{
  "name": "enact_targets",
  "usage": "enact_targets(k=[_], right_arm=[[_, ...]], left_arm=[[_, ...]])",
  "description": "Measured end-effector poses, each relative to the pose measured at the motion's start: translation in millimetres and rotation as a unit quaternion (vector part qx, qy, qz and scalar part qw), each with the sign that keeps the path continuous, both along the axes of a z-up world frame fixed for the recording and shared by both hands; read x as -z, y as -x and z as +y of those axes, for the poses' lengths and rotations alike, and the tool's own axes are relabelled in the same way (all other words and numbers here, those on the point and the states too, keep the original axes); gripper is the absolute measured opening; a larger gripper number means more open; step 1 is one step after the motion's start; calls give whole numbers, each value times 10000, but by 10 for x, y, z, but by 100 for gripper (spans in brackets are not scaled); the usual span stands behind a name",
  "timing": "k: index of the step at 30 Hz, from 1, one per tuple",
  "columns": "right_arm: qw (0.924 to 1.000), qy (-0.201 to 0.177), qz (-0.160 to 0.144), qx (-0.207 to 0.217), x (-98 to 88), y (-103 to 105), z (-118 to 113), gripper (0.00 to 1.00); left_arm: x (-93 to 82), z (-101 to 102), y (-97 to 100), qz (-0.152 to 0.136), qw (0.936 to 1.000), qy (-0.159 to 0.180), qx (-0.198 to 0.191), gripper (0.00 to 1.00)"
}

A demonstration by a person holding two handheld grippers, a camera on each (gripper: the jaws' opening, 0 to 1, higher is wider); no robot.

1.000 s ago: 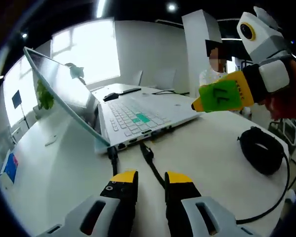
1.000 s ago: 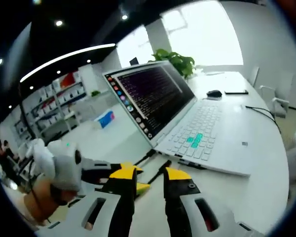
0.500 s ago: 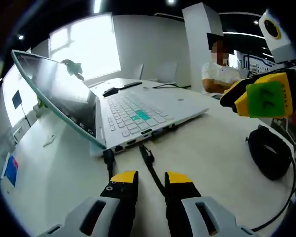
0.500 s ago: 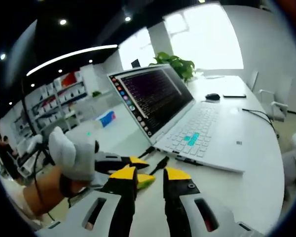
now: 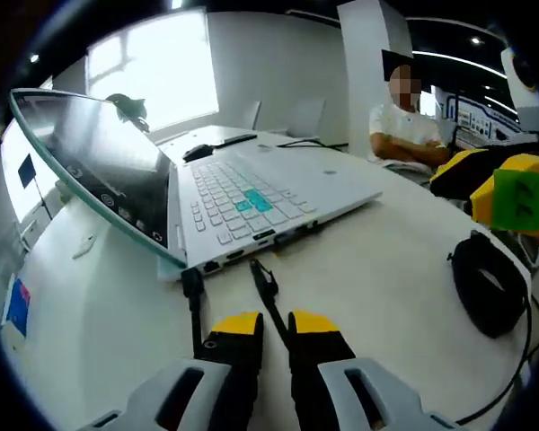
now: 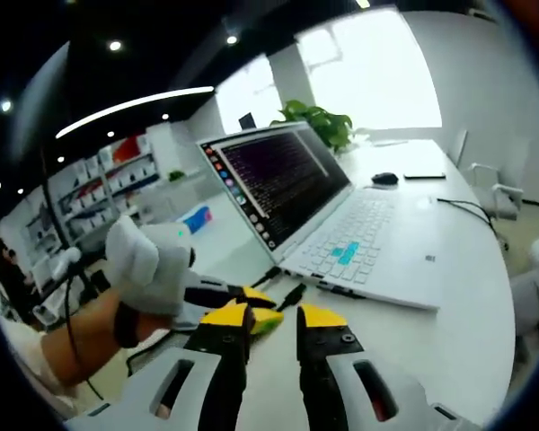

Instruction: Pick up the network cable connector, insert into the computer network port

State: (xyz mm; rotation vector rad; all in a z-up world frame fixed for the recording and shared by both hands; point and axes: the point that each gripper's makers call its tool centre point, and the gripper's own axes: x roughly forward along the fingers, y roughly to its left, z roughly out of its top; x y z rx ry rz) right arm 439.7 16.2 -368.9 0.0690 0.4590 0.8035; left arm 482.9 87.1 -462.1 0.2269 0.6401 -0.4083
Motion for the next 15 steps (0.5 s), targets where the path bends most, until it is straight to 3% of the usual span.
enact_targets(k=[7,14,15], right_arm=[[10000,-19,-22,-3,-44,58,-5,21],[10000,-52,0,15,-38,104,3,21],[10000,-54,4,22,-29,126,5,21]], left_arm=[[13,-47,-18,2,9997,215,-96,7],[14,-62,1,-82,9998,156,-66,5],[16,-60,-1,-56,9995,293,-133,5]])
